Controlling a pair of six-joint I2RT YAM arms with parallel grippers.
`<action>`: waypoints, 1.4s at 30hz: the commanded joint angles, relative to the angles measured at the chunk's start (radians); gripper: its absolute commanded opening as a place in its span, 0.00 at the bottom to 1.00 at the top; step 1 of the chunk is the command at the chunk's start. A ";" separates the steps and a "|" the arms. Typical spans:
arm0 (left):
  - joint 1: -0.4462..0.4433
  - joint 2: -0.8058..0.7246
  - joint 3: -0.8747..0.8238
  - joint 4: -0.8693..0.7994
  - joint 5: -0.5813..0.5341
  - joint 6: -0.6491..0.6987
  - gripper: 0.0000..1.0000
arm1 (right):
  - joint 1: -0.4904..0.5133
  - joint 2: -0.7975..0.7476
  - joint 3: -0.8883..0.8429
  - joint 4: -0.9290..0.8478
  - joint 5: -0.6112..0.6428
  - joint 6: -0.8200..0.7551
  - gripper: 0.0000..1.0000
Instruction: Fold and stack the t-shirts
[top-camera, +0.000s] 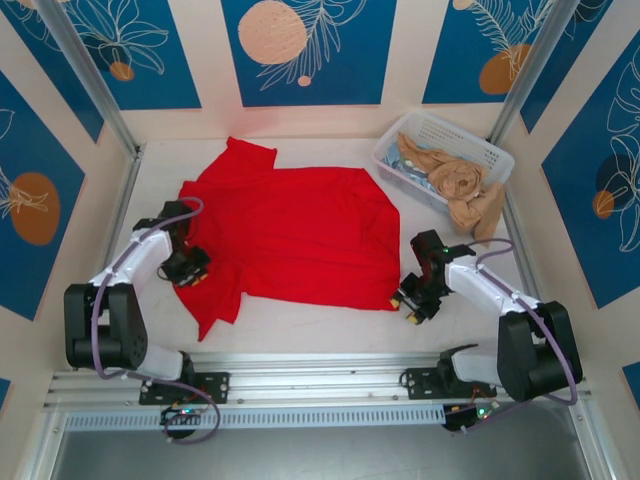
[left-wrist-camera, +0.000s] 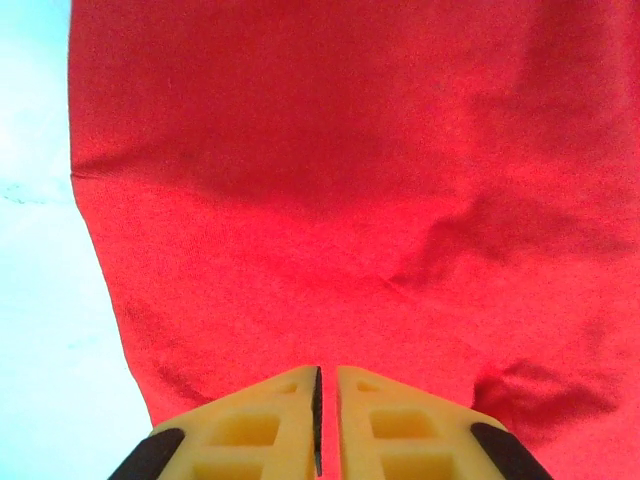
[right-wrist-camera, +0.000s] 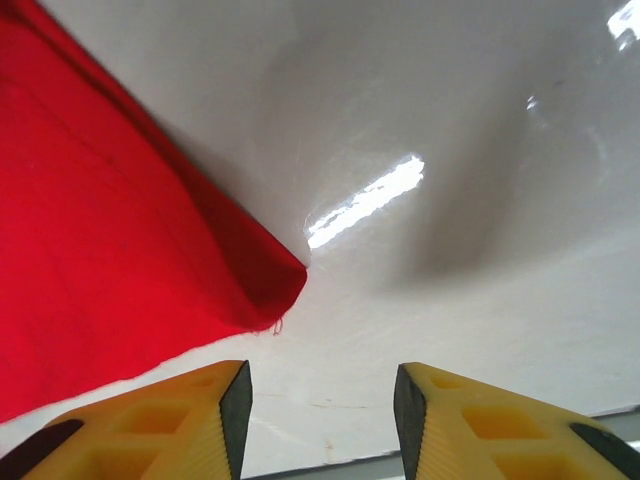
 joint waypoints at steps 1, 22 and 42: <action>0.005 -0.018 0.040 -0.046 0.005 -0.022 0.16 | -0.009 0.019 -0.022 0.101 -0.089 0.161 0.44; 0.007 -0.049 0.053 -0.078 -0.003 -0.033 0.21 | -0.095 0.154 0.034 0.169 0.052 0.119 0.00; -0.002 0.125 -0.145 0.030 -0.011 -0.047 0.38 | -0.247 0.288 0.258 0.102 0.005 -0.160 0.00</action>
